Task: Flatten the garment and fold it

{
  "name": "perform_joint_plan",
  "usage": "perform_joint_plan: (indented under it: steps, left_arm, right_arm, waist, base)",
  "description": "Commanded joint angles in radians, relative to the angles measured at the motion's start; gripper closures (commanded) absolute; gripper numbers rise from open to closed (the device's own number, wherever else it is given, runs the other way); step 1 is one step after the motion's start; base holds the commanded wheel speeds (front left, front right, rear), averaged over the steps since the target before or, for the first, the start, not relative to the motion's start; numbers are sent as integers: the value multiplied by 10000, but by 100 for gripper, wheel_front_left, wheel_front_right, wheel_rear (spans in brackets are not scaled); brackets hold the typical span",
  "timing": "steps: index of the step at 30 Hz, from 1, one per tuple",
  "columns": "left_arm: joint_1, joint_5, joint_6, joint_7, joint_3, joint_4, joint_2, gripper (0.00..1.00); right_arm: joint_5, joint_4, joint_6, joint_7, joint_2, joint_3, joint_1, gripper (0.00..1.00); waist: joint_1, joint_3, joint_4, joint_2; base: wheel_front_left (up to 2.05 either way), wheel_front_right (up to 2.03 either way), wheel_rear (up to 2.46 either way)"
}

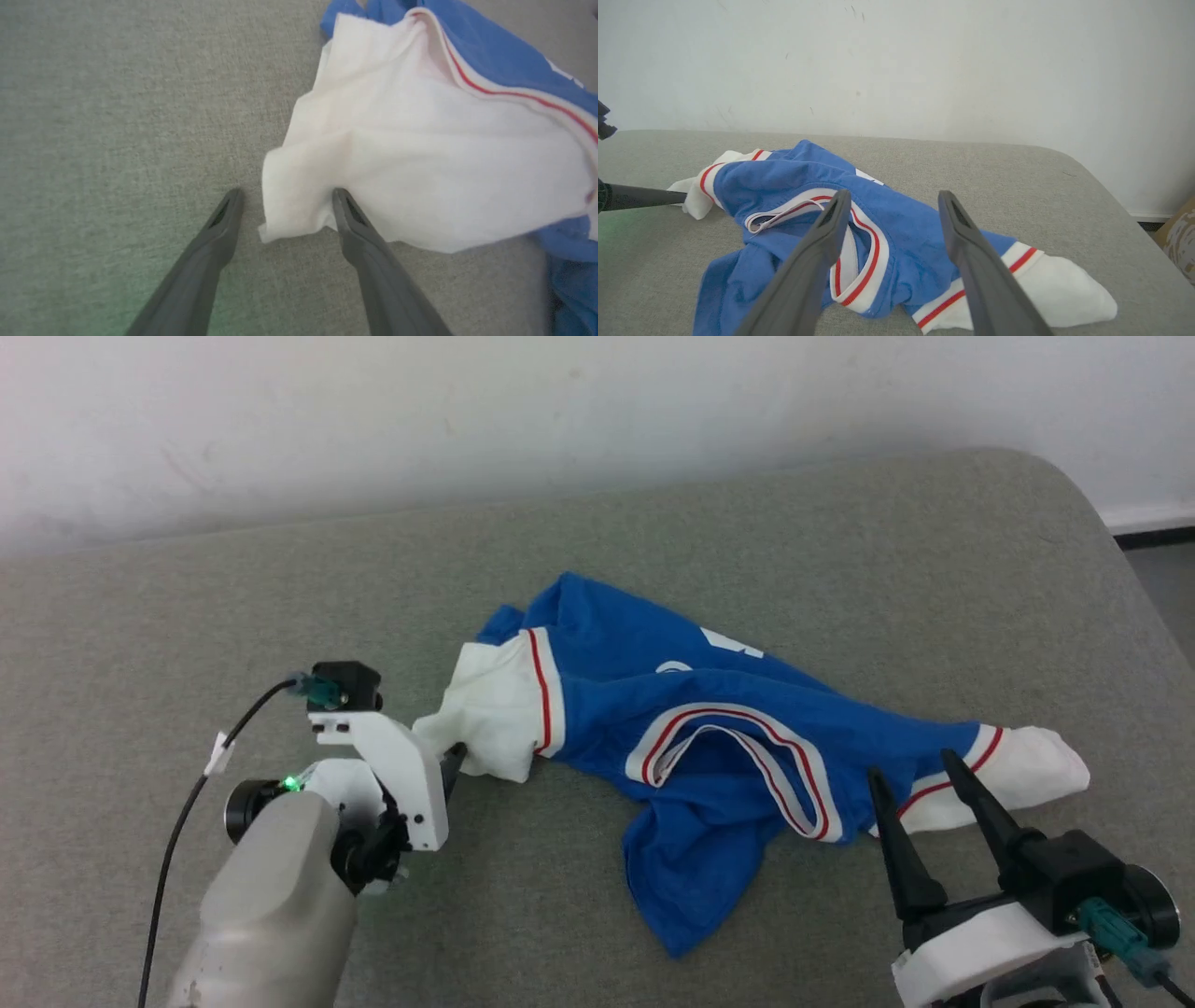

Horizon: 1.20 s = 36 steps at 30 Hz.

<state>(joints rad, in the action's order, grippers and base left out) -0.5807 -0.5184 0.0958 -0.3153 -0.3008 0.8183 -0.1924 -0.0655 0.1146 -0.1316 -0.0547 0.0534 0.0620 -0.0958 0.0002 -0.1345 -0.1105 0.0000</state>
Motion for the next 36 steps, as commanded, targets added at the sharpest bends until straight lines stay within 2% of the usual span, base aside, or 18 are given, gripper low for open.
perform_joint_plan:
  steps: [1,6,8,9,11,13,18,21,24,28,32,36]
  left_arm:
    - [-202,46,76,-264,-189,329,18,0]
    - [-462,308,296,-1946,-1321,1477,204,0]
    - [-355,134,334,-2535,-1744,1589,385,63]
    - [-258,-50,339,-2705,-1982,1472,468,100]
    - [-82,-377,343,-2669,-2435,1046,373,100]
    - [50,-687,345,-2176,-2608,591,95,100]
    - [185,-909,339,-305,-2283,-438,-797,100]
    - [344,-994,222,244,-1972,-896,-1130,100]
    - [781,-1160,-163,866,-1442,-1812,-1640,100]
    - [1860,-1504,-905,1204,-666,-3269,-2345,100]
    - [3593,-1966,-2001,992,148,-4810,-2964,100]
    - [5459,-2481,-2944,699,807,-5860,-3252,100]
  right_arm:
    - [-69,-49,9,-69,-29,-24,164,0]
    - [-164,-216,9,-109,-30,-39,218,0]
    - [-215,-287,9,-118,-30,-42,240,0]
    - [-225,-309,9,-130,-30,-54,246,0]
    - [-291,-374,9,-139,-31,-94,234,0]
    - [-331,-431,9,-140,-31,-156,182,0]
    - [-433,-555,9,-106,-31,-458,-60,0]
    - [-472,-593,9,-69,-31,-583,-170,0]
    - [-543,-638,9,5,-31,-798,-332,0]
    - [-545,-715,9,93,-31,-1059,-455,0]
    - [-476,-699,9,224,-31,-1286,-564,0]
    - [-482,-724,9,310,-31,-1452,-639,0]
  waist:
    - [-2,-234,-229,0]
    - [-2,-252,-288,0]
    - [-2,-185,-304,0]
    - [-2,-152,-308,0]
    - [-2,-65,-299,0]
    - [-2,46,-251,0]
    - [-2,392,57,0]
    - [-2,564,213,0]
    - [-2,782,460,0]
    - [-2,1011,695,0]
    - [-2,1152,820,0]
    - [-2,1205,885,0]
  base:
    - [0,0,0]
    - [0,0,0]
    - [0,0,0]
    - [0,0,0]
    - [0,0,0]
    - [0,0,0]
    - [0,0,0]
    - [0,0,0]
    - [0,0,0]
    - [0,0,0]
    - [0,0,0]
    - [0,0,0]
